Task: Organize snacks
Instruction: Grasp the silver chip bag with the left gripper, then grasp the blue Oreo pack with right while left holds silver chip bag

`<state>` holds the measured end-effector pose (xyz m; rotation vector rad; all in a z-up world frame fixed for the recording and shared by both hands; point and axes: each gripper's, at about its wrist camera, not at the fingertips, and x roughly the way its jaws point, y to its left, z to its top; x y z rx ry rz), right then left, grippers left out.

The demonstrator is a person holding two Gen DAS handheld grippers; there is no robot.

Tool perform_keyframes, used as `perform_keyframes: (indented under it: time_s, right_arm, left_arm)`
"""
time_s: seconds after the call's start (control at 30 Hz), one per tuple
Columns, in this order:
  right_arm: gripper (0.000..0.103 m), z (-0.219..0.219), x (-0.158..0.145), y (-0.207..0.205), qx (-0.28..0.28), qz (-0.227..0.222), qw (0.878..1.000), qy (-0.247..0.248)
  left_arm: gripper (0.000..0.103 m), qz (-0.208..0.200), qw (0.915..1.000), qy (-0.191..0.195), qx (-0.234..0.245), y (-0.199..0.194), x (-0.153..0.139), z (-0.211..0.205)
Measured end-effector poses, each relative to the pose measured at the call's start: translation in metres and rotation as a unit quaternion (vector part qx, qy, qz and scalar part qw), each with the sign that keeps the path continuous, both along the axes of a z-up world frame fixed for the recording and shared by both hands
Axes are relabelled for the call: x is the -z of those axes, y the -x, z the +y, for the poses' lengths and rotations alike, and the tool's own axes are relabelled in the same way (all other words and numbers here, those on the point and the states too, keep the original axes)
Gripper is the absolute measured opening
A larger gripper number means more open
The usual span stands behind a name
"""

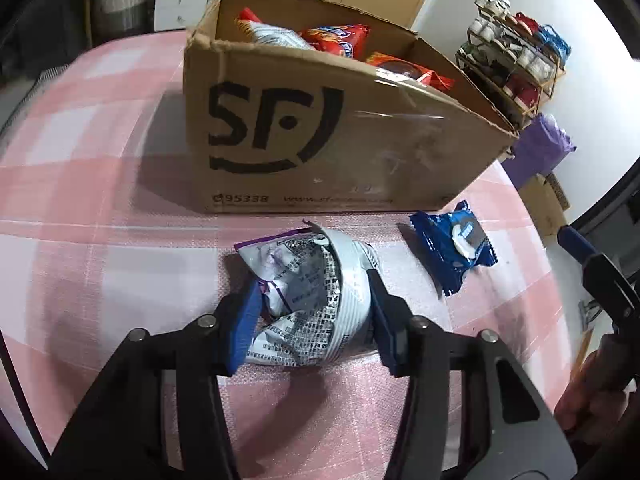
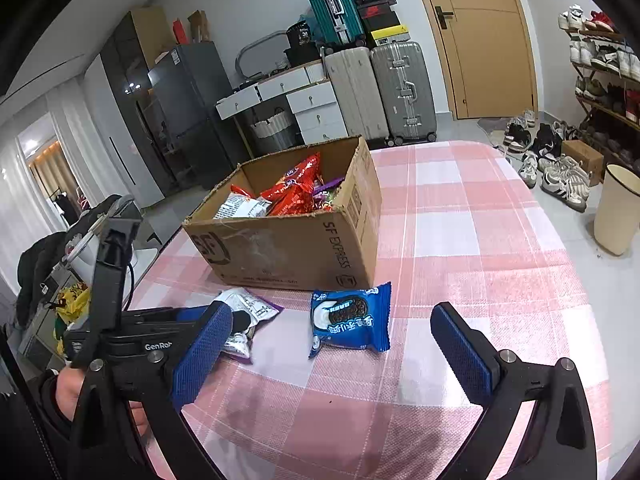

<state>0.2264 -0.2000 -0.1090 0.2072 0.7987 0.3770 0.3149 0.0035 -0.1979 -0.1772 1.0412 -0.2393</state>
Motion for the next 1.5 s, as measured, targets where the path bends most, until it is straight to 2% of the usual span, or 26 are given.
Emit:
perform_keyframes:
  time_s: [0.33, 0.8, 1.17, 1.5]
  right_arm:
    - [0.101, 0.002, 0.003, 0.001, 0.000, 0.005, 1.000, -0.001]
    - [0.101, 0.004, 0.006, 0.000, -0.004, 0.013, 1.000, 0.003]
    - [0.101, 0.014, 0.025, -0.013, -0.018, 0.038, 0.999, 0.011]
    - [0.101, 0.023, 0.054, -0.037, -0.027, 0.079, 0.996, 0.040]
  left_arm:
    - [0.042, -0.002, 1.0000, 0.004, 0.006, -0.015, 0.002, -0.011]
    - [0.042, -0.012, 0.9999, 0.011, -0.003, 0.027, -0.009, 0.007]
    - [0.042, -0.022, 0.9995, 0.018, -0.010, 0.045, -0.022, 0.025]
    - [0.042, -0.028, 0.9990, 0.030, -0.015, 0.052, -0.030, 0.032]
